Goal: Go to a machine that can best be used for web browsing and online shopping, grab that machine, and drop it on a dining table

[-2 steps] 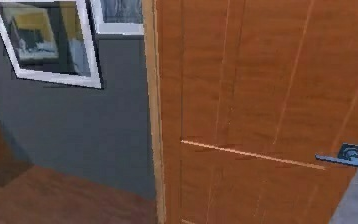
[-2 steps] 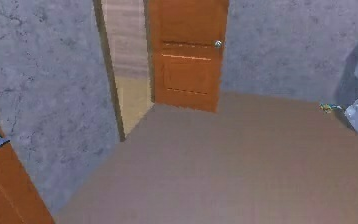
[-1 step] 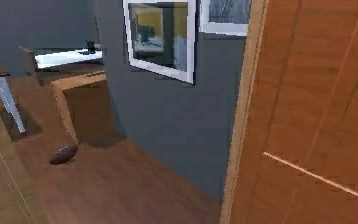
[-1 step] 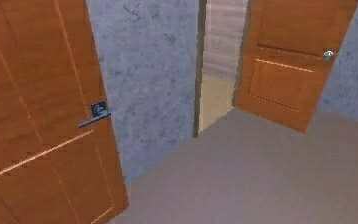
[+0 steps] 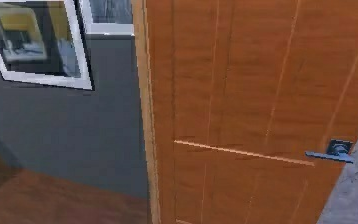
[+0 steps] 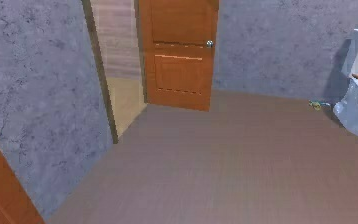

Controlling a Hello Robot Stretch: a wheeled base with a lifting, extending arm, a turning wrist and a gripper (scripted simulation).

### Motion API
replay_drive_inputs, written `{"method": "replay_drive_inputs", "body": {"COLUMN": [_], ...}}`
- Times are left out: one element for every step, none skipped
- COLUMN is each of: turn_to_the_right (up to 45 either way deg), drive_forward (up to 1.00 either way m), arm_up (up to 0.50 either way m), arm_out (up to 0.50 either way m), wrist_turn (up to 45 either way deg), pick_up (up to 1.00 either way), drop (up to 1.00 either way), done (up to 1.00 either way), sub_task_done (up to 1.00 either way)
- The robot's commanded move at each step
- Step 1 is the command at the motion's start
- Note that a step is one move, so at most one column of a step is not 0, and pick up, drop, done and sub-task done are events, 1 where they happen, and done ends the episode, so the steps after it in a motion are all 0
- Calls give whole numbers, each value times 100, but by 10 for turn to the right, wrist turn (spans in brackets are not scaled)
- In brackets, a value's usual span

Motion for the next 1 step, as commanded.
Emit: {"method": "replay_drive_inputs", "body": {"turn_to_the_right": [0], "drive_forward": [60], "arm_up": [0], "arm_out": [0], "wrist_turn": [0], "pick_up": [0], "drop": [0], "done": [0], "sub_task_done": [0]}}
